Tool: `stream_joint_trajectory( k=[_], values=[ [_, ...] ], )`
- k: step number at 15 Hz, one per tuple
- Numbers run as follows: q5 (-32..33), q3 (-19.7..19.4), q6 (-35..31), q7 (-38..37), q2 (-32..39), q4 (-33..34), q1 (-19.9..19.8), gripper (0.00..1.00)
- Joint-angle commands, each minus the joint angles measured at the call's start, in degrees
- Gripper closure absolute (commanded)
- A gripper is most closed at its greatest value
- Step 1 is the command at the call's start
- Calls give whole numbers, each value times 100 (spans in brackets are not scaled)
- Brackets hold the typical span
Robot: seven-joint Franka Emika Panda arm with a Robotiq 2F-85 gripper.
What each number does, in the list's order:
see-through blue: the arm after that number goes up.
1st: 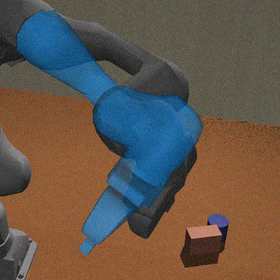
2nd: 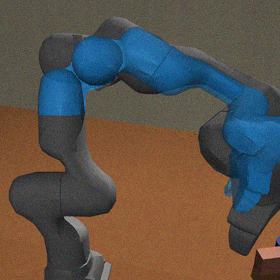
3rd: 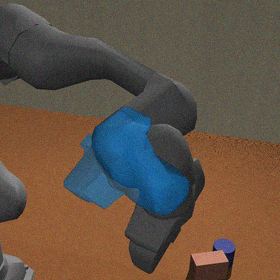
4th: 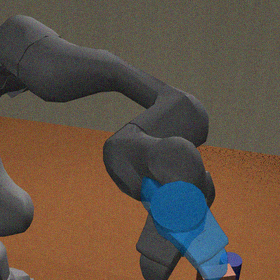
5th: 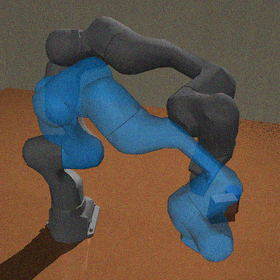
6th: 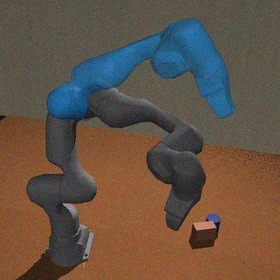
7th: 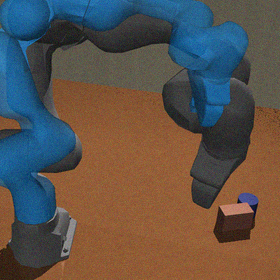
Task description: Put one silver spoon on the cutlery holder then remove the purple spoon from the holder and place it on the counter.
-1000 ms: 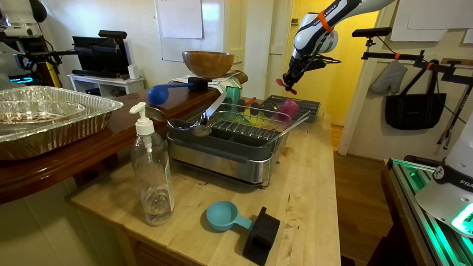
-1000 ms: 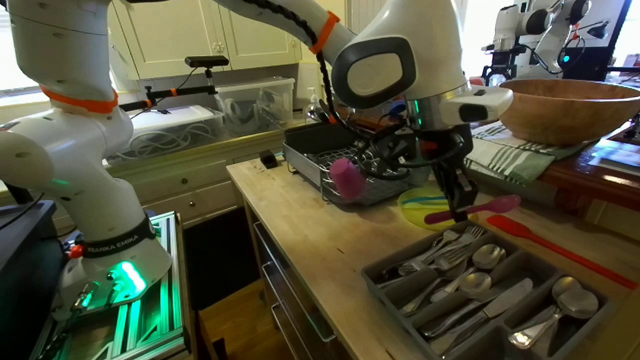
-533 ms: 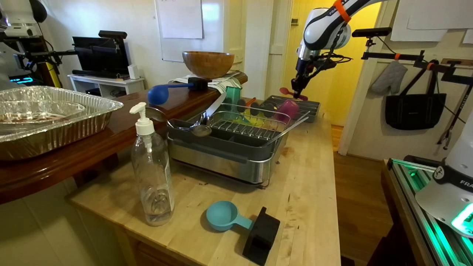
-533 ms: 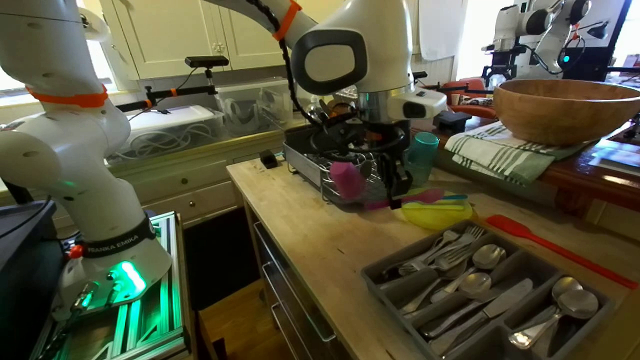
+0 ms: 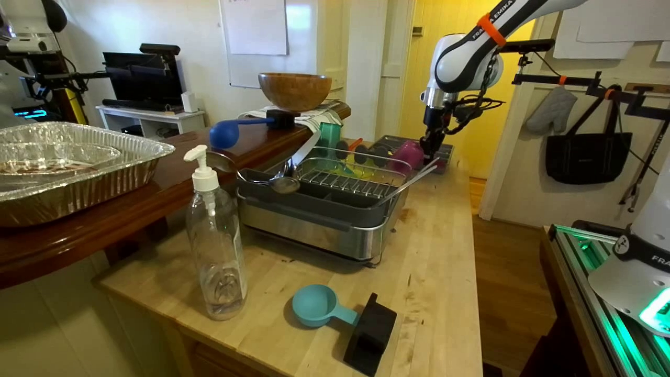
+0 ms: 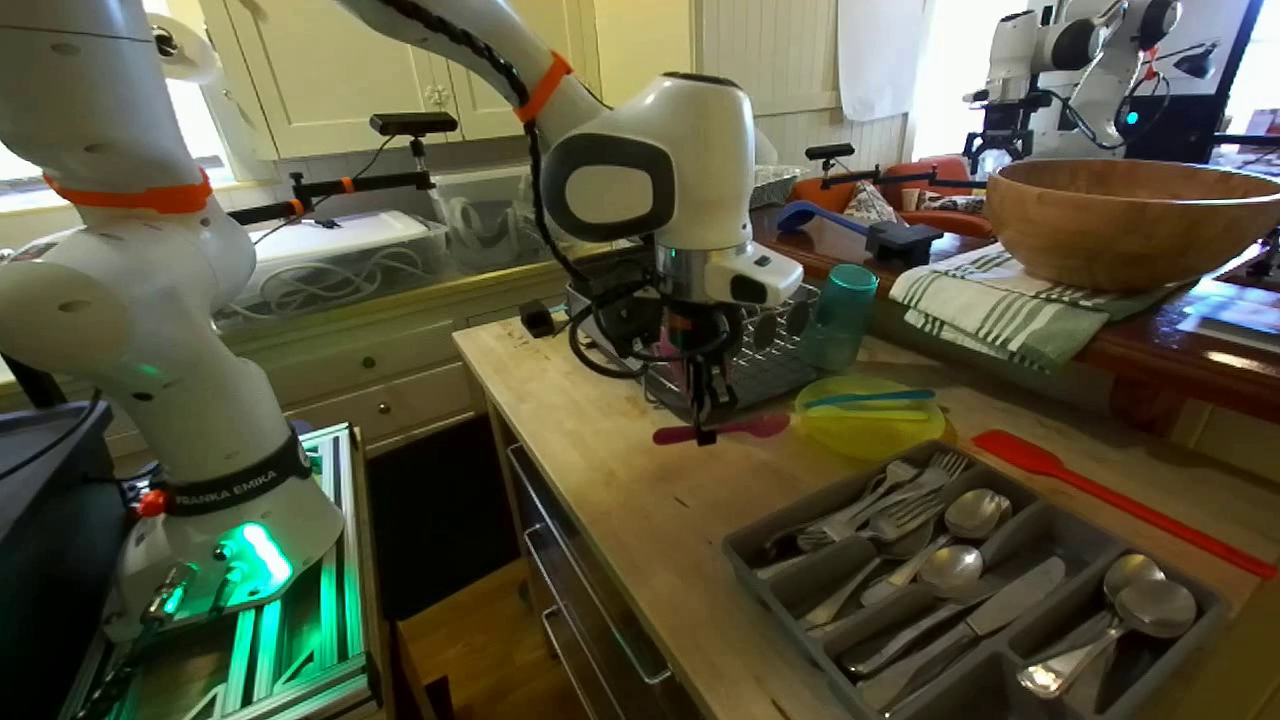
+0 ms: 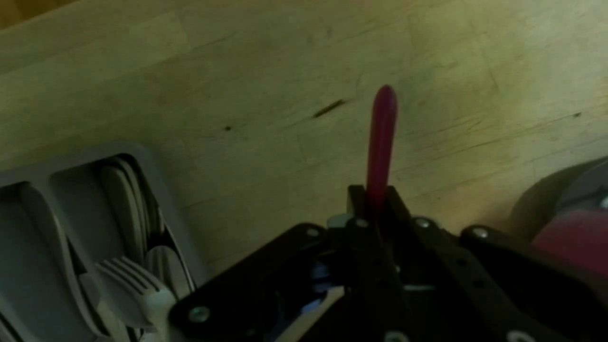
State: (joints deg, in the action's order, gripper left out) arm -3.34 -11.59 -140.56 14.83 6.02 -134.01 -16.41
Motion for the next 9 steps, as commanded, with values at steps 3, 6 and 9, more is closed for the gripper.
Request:
stream_joint_trajectory(
  k=[3, 6, 9],
  values=[
    [-237, 2, -493, 310, 229, -289, 24, 98],
    [-175, -41, -704, 279, 418, -226, -39, 81],
    [-200, -64, -832, 268, 540, -151, -112, 55]
  ],
)
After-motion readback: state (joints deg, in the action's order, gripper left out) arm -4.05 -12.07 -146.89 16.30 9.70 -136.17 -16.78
